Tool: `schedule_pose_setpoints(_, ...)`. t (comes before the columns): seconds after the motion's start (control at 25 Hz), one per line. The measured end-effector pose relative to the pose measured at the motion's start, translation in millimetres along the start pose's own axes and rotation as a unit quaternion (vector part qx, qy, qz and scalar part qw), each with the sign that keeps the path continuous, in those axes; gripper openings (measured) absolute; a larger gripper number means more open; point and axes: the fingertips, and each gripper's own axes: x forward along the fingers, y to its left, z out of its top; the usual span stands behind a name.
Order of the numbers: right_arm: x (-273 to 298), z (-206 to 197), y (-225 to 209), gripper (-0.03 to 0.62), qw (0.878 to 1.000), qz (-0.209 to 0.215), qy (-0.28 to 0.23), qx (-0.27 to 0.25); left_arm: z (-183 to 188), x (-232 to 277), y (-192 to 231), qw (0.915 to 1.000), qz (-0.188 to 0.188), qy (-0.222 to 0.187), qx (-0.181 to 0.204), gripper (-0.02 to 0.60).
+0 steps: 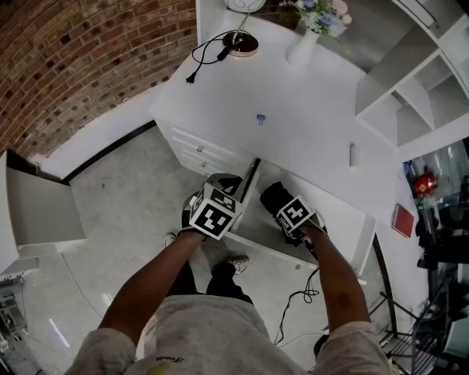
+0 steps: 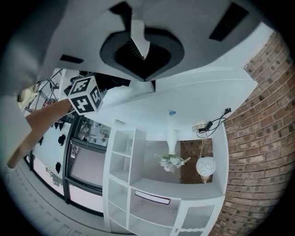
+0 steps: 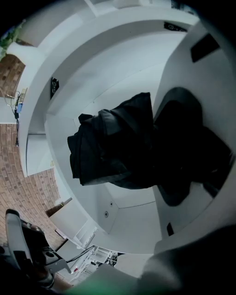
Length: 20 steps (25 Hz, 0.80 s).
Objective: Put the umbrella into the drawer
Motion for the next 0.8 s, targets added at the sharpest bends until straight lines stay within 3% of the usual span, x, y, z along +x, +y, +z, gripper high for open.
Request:
schedule_pose_setpoints(0.36, 15.6, -1.8, 1.1, 0.259, 1.000, 0.015, 0.006, 0.022, -4.6, 1.3, 7.8, 1.0000, 0.002, 0.009, -0.004, -0.006)
schedule_pose_setpoints(0.8, 20.3, -2.2, 0.5, 0.264, 0.999, 0.002, 0.047, 0.020, -14.5, 4.7, 7.1, 0.9997, -0.003, 0.023, 0.000, -0.006)
